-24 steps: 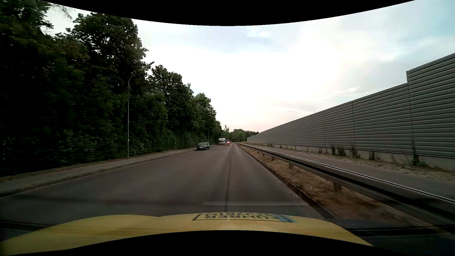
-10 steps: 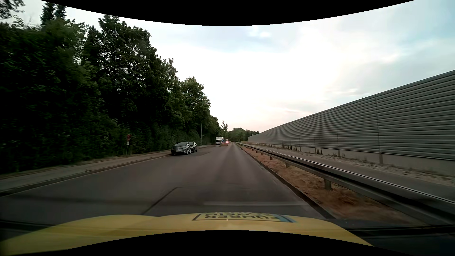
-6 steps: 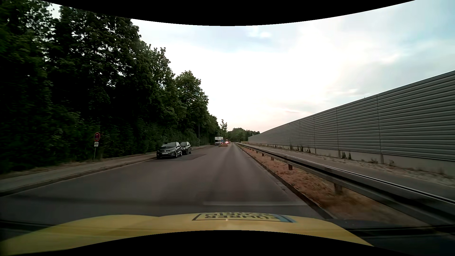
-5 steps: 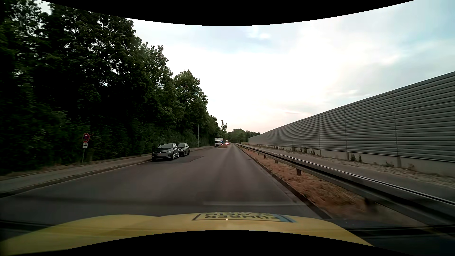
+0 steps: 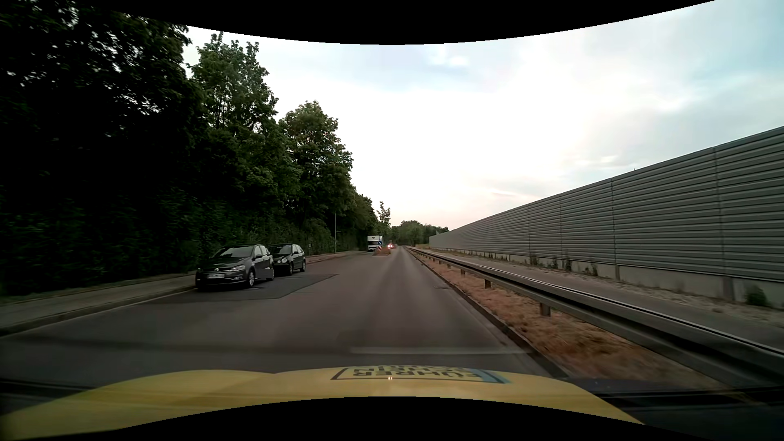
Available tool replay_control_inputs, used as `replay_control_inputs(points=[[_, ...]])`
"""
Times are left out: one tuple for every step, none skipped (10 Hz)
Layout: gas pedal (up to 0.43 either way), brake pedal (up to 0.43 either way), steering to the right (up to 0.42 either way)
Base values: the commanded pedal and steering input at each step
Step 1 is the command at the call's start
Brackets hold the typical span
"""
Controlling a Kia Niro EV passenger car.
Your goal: Follow the waypoints while adhering to traffic rules and regulations
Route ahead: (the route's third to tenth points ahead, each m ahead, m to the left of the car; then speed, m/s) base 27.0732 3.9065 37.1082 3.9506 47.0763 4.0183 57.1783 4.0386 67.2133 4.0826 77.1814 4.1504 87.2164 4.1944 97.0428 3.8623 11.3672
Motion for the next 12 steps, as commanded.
replay_control_inputs(points=[[0.067,0.000,-0.001],[0.067,0.000,-0.001],[0.067,0.000,-0.001],[0.067,0.000,-0.001],[0.067,0.000,-0.001],[0.059,0.000,-0.001],[0.047,0.000,-0.001],[0.047,0.000,-0.001],[0.039,0.000,-0.001],[0.039,0.000,-0.001],[0.028,0.000,-0.001],[0.028,0.000,-0.001]])
